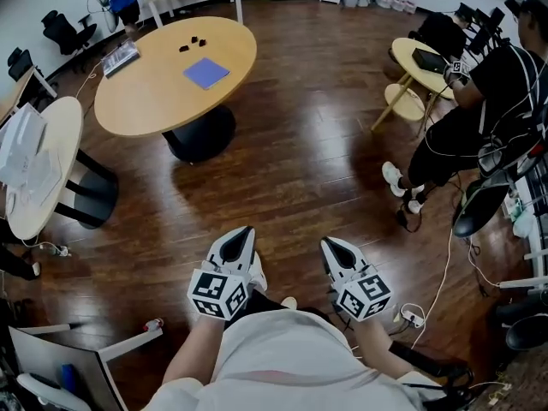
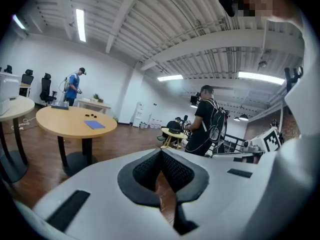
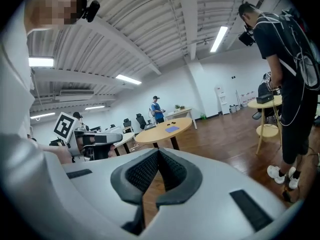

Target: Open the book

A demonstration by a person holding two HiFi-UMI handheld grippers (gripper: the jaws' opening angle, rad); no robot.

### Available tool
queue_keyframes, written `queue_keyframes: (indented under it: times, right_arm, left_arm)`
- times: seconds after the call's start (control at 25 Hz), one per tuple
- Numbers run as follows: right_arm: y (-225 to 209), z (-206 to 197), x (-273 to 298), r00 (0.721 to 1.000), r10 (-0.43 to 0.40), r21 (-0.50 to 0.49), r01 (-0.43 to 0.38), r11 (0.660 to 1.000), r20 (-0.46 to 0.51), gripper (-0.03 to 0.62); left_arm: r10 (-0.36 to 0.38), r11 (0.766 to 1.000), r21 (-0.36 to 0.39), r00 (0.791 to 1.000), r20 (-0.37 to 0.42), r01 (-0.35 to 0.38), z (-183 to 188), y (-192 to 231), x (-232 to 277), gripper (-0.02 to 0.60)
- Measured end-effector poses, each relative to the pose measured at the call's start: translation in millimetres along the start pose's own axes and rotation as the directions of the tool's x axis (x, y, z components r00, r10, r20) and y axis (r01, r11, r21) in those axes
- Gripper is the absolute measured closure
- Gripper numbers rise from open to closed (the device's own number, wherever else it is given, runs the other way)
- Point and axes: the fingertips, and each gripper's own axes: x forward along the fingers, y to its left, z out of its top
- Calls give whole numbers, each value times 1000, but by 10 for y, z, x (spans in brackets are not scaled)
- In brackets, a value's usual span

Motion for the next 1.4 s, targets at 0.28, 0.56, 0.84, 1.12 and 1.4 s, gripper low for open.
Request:
queue_keyframes:
  times: [0.28,0.56,0.84,1.12,1.4]
  right_arm:
    - [-292,233,667,999,-45,6,45,999,-8,597]
    - [-316,526,1650,1000,-14,-10,14,1000,-23,597]
    - [-140,800,2332,999,39,-35,-39,999,-17,597]
    - [-336,1042,2860,997,78,-59,-78,995,-6,597]
    - [-963,1406,3383,989,145,-58,-144,988,18,597]
  left_arm:
    - [-47,999,-4,999,-7,47,294,477,613,571]
    - [-22,1000,-11,1000,-19,22,628,1287,1009,571]
    - [25,1000,-15,1000,7,-25,959,1898,1111,570]
    - [63,998,-30,998,9,-63,1080,2198,1388,570]
    - [132,991,-14,991,33,-132,1422,2344,2045,571]
